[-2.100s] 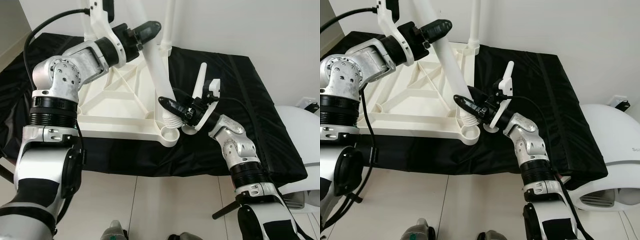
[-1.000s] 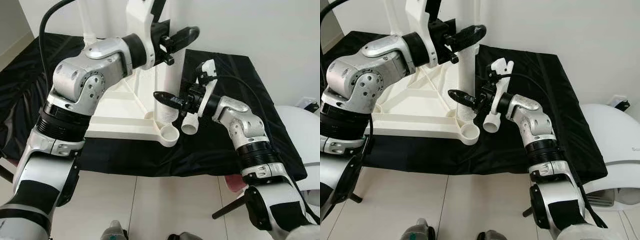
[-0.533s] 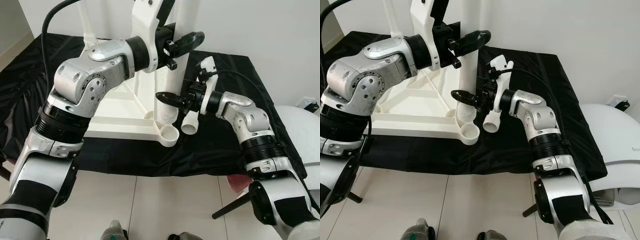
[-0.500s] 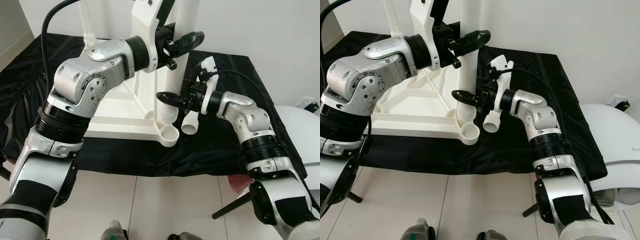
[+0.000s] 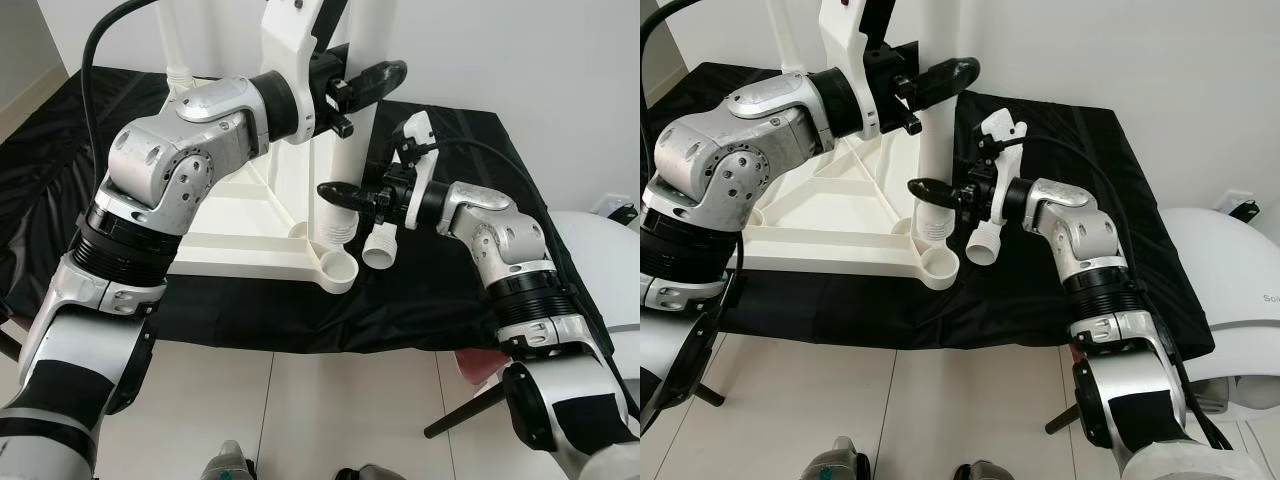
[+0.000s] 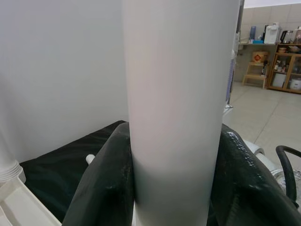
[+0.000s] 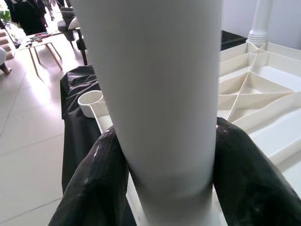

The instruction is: Building children table

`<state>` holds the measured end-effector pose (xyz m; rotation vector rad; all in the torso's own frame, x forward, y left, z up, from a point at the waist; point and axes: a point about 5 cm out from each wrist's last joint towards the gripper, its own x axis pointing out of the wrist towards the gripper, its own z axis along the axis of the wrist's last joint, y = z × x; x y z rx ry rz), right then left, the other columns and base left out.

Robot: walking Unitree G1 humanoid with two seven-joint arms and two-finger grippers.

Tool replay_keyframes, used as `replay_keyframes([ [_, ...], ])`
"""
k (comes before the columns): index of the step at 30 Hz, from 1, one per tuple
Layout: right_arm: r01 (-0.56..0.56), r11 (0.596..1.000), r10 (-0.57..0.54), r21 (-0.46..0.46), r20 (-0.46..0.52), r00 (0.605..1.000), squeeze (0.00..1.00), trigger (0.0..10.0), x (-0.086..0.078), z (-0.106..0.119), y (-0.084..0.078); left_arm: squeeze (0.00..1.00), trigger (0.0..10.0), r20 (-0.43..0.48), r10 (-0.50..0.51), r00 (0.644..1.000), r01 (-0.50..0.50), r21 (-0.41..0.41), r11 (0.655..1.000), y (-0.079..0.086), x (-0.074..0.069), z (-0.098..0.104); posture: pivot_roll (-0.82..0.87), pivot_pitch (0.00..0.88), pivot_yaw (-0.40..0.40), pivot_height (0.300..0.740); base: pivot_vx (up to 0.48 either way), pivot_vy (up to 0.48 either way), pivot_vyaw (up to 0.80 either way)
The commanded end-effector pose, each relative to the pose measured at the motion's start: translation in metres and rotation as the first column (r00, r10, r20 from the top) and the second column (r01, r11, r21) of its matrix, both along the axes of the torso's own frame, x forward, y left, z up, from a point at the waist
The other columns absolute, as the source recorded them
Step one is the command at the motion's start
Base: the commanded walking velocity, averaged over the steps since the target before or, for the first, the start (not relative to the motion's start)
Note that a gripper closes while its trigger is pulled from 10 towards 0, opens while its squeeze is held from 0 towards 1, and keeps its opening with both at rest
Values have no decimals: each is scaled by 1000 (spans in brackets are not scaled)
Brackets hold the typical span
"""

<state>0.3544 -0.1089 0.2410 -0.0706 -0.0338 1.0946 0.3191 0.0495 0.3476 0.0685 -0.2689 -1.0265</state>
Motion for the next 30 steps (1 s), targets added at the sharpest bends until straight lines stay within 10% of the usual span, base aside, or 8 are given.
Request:
replay_keyframes([
  [1,-1,1000,1,5,-4,1000,0,588,-1,-1,-2,0,10000,27,-290,957,287,88,954,-8,-15,0,45,18,-50,740,0,0,0],
  [15,8,1000,-9,16,10,1000,0,0,-2,-3,-3,0,10000,29,-281,959,278,82,957,-7,-13,0,45,24,-45,740,0,0,0],
  [16,5,1000,-6,21,23,1000,0,9333,-4,-2,-4,0,10000,27,-275,961,272,77,959,-5,-12,1,46,25,-45,740,0,0,0],
  [27,-1,999,0,41,29,1000,27,10000,-7,-2,-4,0,10000,27,-259,966,257,66,964,0,-9,5,45,23,-43,740,0,0,0],
  [28,8,999,-9,46,28,1000,545,10000,-6,-3,-5,0,10000,31,-257,966,254,69,965,0,-8,5,46,20,-44,740,0,0,0],
  [30,13,999,-14,49,32,999,502,10000,-6,-2,-5,0,10000,32,-259,965,256,67,964,0,-9,6,46,19,-44,740,0,0,0],
])
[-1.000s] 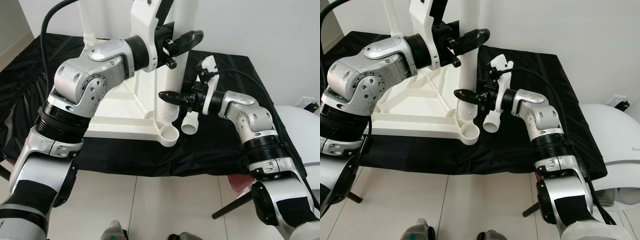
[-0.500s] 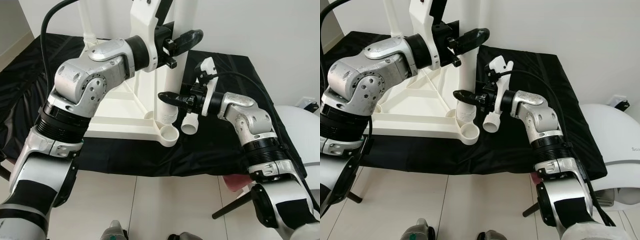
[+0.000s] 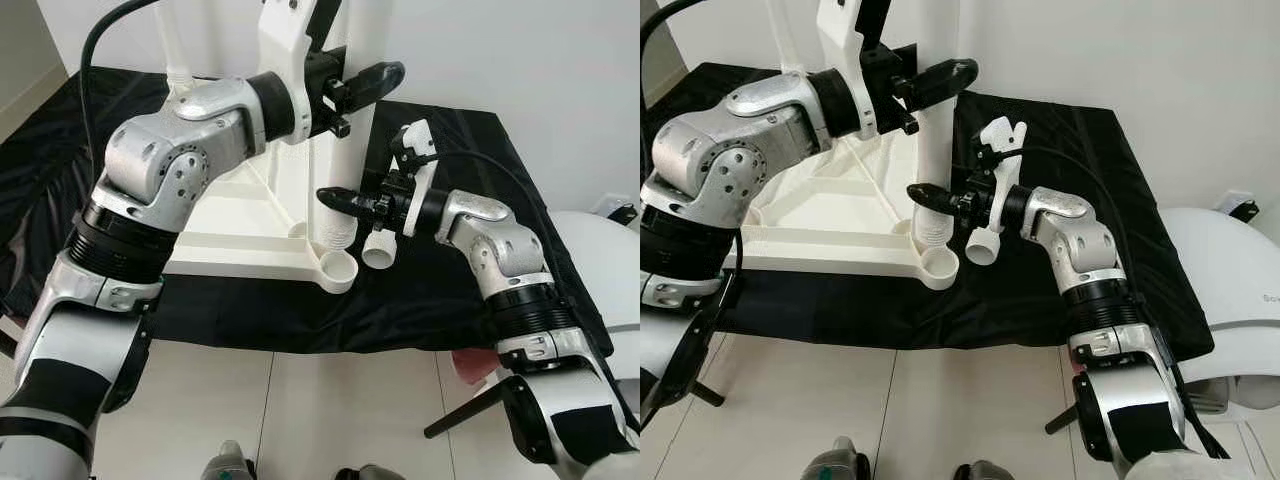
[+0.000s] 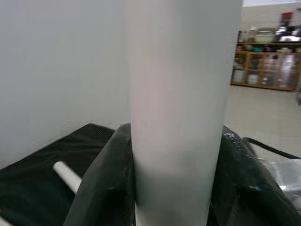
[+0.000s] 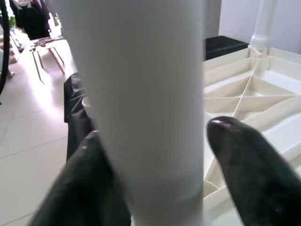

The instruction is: Building children table

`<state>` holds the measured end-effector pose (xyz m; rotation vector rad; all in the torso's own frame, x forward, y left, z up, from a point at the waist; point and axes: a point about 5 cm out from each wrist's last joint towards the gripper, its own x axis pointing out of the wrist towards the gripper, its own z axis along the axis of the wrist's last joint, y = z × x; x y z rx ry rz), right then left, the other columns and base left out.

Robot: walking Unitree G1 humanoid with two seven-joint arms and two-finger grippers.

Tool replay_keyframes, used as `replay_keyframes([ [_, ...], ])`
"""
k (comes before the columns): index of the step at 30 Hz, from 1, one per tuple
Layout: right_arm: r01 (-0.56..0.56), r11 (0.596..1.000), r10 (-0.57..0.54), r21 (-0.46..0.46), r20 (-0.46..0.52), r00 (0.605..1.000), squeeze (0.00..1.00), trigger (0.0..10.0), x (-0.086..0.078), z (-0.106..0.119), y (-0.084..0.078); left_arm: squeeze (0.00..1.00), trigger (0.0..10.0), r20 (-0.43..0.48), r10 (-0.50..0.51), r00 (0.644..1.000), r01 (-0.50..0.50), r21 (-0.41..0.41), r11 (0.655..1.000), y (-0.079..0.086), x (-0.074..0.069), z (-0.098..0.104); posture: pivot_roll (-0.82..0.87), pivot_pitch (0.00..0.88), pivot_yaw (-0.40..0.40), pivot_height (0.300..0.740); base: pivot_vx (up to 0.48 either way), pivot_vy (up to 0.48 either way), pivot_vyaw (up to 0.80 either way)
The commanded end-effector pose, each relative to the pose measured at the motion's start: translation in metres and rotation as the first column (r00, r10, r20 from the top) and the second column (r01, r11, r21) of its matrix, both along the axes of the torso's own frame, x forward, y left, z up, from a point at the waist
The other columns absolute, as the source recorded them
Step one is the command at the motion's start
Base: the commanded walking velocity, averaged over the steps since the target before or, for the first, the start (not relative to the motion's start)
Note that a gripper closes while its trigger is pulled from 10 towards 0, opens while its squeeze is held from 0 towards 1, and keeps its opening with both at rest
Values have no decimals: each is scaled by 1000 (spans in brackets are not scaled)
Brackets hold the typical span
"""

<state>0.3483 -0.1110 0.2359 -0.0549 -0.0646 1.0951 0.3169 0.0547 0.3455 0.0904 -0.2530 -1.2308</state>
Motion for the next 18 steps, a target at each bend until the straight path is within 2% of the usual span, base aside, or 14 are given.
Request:
replay_keyframes([
  [1,15,1000,-15,21,15,1000,502,10000,0,3,-3,0,10000,39,-64,997,63,8,998,-6,-6,8,46,19,-44,740,0,0,0],
  [2,15,1000,-15,21,15,1000,502,10000,0,3,-3,0,10000,39,-64,997,63,8,998,-6,-6,8,46,19,-44,740,0,0,0],
  [3,15,1000,-15,21,17,1000,149,10000,0,3,-3,0,10000,39,-64,997,64,7,998,-6,-6,9,46,19,-44,740,0,0,0],
  [4,18,1000,-18,21,24,1000,0,10000,1,3,-3,0,10000,40,-64,997,64,7,998,-6,-6,9,47,15,-44,740,0,0,0],
  [11,12,1000,-12,23,26,1000,0,10000,0,3,-2,0,10000,44,-60,997,60,4,998,-5,-6,10,47,14,-44,740,0,0,0],
  [12,5,1000,-6,24,22,1000,0,1098,-1,3,-2,0,10000,48,-61,997,61,4,998,-5,-5,11,48,14,-46,740,0,0,0],
  [13,4,1000,-5,25,24,1000,0,3294,-1,3,-2,0,10000,52,-67,996,67,8,998,-4,-4,12,49,13,-46,740,0,0,0],
  [17,4,1000,-5,25,27,1000,0,3294,-1,3,-1,0,10000,56,-74,996,73,12,997,-3,-3,12,49,13,-46,740,0,0,0],
  [18,4,1000,-4,26,25,1000,0,10000,-2,3,-2,0,10000,57,-70,996,69,13,998,-2,-2,12,48,13,-45,740,0,0,0],
])
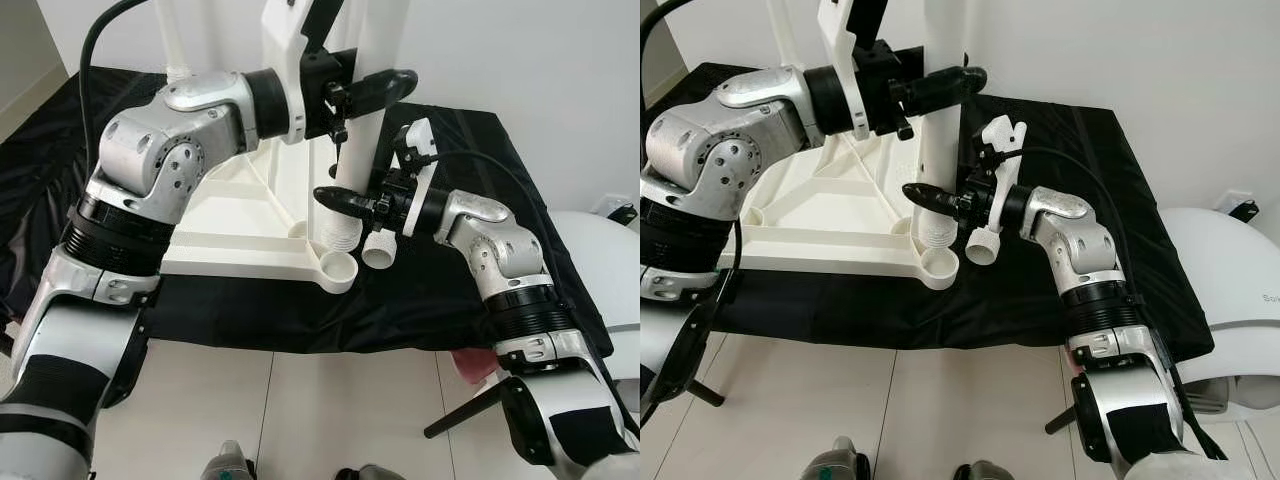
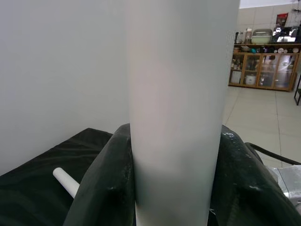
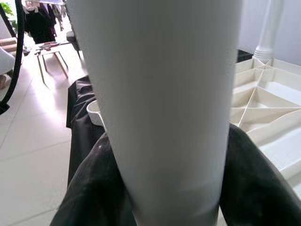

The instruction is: Building children table

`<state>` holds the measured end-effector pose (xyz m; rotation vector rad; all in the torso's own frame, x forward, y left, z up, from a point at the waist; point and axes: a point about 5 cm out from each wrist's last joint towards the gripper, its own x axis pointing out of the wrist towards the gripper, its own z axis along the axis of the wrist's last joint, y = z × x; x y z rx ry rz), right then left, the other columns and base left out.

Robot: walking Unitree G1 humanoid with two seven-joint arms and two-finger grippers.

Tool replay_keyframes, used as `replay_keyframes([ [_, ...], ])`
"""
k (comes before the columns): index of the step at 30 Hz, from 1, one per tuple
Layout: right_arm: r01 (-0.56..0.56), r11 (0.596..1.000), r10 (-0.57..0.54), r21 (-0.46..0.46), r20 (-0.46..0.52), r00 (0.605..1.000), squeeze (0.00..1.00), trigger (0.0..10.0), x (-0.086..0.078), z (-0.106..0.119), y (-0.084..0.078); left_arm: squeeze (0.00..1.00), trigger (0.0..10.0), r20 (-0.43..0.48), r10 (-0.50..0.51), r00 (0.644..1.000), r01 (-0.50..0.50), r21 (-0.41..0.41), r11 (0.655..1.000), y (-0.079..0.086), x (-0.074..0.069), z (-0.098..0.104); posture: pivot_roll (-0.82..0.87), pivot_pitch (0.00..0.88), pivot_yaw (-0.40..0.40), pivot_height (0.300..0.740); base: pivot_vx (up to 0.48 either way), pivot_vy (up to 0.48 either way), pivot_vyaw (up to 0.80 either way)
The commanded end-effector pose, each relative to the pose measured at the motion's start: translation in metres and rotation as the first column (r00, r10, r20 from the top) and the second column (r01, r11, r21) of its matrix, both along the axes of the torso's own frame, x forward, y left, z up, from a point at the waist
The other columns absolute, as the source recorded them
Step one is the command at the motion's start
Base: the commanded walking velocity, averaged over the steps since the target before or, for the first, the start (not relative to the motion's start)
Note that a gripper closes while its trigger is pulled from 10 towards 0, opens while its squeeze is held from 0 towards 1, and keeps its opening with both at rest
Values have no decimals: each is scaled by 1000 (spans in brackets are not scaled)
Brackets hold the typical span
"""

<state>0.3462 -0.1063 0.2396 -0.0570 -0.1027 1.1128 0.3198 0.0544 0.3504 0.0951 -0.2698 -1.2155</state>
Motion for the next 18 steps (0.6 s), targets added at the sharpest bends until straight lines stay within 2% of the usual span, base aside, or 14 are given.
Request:
replay_keyframes([
  [1,21,1000,-21,9,-8,1000,0,10000,0,-2,-7,0,10000,45,-76,996,75,20,997,0,-4,8,48,13,-44,740,0,0,0],
  [18,38,998,-37,57,-9,999,0,10000,-4,-3,-12,0,10000,55,-40,998,39,22,999,10,2,12,46,18,-35,740,0,0,0],
])
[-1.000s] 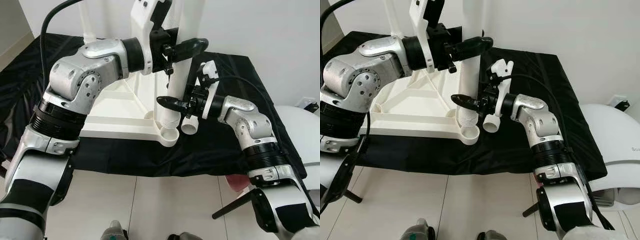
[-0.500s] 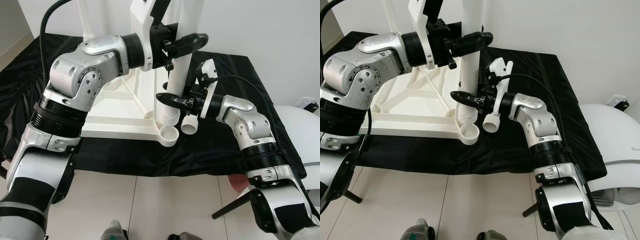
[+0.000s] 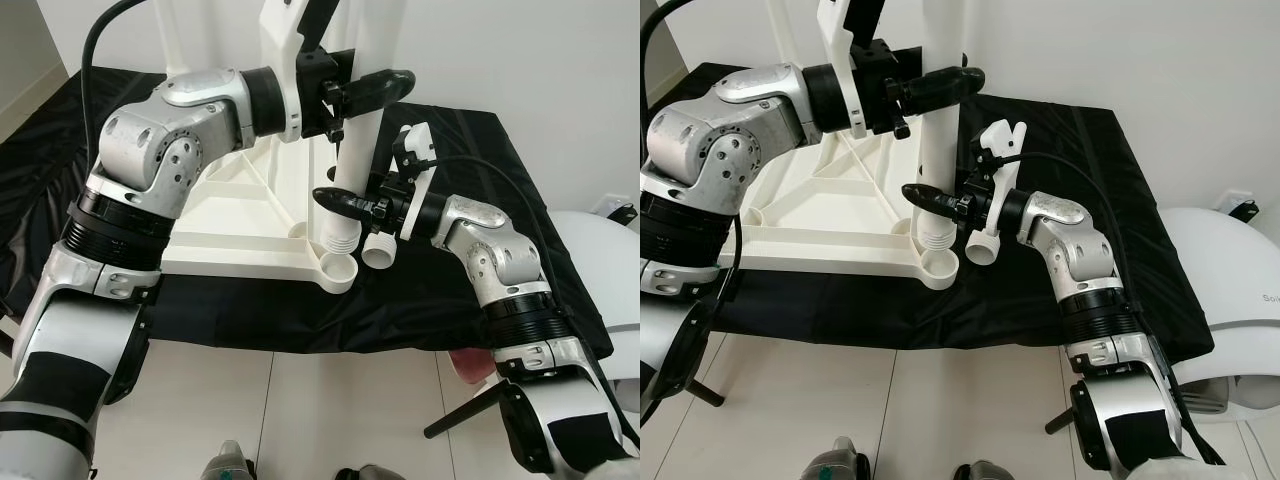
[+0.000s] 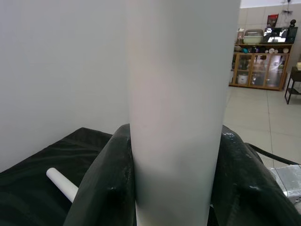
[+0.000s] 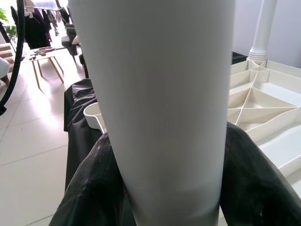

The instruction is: Building children table

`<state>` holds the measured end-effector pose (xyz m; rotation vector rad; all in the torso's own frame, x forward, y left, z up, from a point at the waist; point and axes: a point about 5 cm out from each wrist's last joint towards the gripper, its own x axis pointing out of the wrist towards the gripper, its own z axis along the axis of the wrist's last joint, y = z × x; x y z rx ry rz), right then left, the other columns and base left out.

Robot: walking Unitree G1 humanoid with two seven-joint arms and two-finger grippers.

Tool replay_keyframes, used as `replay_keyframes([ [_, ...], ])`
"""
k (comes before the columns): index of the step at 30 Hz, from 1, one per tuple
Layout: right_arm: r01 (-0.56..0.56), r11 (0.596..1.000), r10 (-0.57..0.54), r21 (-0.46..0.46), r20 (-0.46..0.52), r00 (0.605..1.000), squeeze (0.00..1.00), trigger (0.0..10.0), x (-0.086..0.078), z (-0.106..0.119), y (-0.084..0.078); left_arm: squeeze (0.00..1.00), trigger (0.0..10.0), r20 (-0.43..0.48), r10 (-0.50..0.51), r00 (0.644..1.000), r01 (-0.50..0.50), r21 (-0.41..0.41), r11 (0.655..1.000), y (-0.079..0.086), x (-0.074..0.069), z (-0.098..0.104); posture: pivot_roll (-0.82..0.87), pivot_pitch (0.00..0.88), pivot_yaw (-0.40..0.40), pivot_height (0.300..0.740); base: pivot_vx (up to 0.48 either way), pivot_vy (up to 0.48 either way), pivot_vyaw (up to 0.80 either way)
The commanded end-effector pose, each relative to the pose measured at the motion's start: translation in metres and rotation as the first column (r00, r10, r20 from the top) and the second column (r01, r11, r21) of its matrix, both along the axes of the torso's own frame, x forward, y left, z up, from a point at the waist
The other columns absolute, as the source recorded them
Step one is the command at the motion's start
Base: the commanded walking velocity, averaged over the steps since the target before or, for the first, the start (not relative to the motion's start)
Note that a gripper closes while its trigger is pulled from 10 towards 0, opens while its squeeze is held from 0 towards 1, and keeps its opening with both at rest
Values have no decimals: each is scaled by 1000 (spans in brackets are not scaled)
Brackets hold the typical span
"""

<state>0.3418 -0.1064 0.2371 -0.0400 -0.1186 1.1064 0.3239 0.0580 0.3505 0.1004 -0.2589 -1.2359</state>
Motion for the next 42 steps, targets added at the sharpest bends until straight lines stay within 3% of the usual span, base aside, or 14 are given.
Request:
replay_keyframes([
  [1,35,999,-35,39,-12,999,0,10000,0,-1,-13,0,10000,59,-19,998,18,10,1000,8,-2,11,47,18,-35,740,0,0,0],
  [14,35,999,-35,40,-1,999,0,10000,-1,0,-14,0,10000,40,-33,999,33,1,999,7,-1,10,47,20,-34,740,0,0,0],
  [15,34,999,-34,40,-1,999,0,10000,-1,1,-13,1000,10000,26,-38,999,38,-7,999,7,-1,10,47,19,-34,740,0,0,0],
  [32,38,998,-39,56,12,999,0,10000,0,3,-10,1000,10000,4,-17,1000,17,-12,1000,8,0,11,54,17,-37,740,0,0,0],
  [33,44,997,-45,67,13,999,0,10000,1,3,-10,0,10000,-17,-24,1000,23,-33,999,10,0,11,54,17,-37,740,0,0,0],
  [37,74,992,-75,98,14,997,0,10000,3,4,-12,0,10000,-60,-35,998,28,-118,993,21,1,15,54,10,-35,740,0,0,0],
  [42,103,988,-105,114,7,994,0,10000,4,4,-15,0,10000,-123,21,992,-45,-197,979,38,10,16,53,5,-35,740,0,0,0],
])
